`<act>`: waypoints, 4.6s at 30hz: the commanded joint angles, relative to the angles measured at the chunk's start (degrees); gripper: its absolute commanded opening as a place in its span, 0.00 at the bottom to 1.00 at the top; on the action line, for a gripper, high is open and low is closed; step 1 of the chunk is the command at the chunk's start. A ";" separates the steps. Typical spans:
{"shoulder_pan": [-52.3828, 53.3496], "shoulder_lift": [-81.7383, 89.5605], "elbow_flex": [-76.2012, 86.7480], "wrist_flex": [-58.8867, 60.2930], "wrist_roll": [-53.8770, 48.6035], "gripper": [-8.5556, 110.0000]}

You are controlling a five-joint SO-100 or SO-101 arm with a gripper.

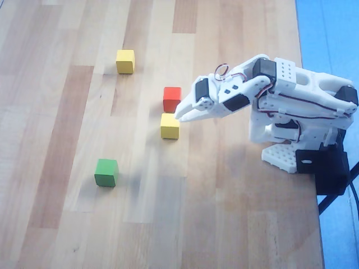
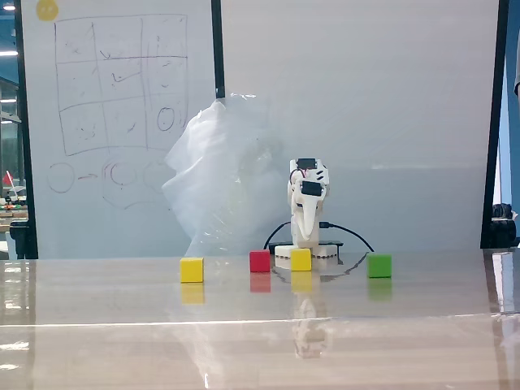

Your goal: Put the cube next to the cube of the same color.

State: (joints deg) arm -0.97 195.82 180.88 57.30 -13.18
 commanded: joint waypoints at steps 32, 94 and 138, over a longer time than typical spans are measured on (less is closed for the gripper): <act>-0.62 -22.32 -23.20 0.09 0.62 0.08; 7.38 -102.74 -66.88 16.17 0.00 0.32; 7.12 -87.54 -72.16 27.86 -0.18 0.07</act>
State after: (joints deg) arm 5.89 96.50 116.02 78.75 -12.66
